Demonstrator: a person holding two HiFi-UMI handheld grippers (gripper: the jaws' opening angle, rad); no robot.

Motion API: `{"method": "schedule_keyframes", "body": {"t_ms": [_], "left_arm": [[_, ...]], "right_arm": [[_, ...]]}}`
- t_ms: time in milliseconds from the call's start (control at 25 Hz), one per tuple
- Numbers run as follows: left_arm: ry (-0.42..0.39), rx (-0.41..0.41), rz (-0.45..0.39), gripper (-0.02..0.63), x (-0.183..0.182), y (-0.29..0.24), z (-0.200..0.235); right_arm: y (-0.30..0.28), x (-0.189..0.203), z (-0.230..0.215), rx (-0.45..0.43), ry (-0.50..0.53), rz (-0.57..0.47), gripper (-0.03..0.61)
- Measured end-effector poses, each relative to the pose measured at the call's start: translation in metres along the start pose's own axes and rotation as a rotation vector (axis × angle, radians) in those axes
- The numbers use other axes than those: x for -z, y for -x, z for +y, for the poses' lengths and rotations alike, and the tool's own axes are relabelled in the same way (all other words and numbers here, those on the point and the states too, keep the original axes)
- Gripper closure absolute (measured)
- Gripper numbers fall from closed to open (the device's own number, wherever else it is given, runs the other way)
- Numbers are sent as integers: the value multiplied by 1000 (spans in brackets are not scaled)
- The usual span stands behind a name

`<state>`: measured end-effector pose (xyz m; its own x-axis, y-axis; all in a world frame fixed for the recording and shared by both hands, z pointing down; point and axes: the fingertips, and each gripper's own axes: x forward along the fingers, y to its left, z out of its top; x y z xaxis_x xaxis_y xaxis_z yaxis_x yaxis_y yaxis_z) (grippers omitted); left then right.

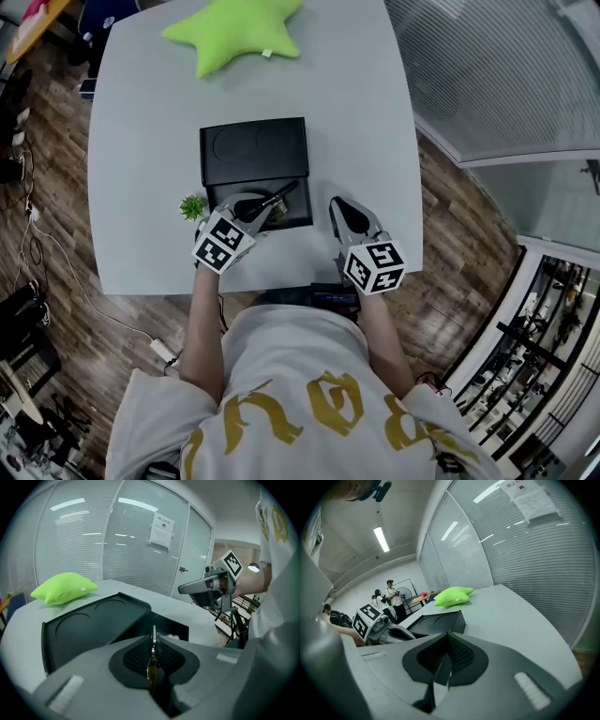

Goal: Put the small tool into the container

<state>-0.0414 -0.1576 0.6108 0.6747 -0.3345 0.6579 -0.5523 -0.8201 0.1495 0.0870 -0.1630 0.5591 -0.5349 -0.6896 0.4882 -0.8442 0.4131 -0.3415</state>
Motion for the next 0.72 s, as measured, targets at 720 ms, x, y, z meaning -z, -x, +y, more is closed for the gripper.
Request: {"method": "schedule_keyframes", "body": {"t_ms": [720], "left_arm": [[-65, -93, 95, 580, 13, -8, 14]], "right_arm": [[3, 7, -3, 7, -8, 10, 555]]}}
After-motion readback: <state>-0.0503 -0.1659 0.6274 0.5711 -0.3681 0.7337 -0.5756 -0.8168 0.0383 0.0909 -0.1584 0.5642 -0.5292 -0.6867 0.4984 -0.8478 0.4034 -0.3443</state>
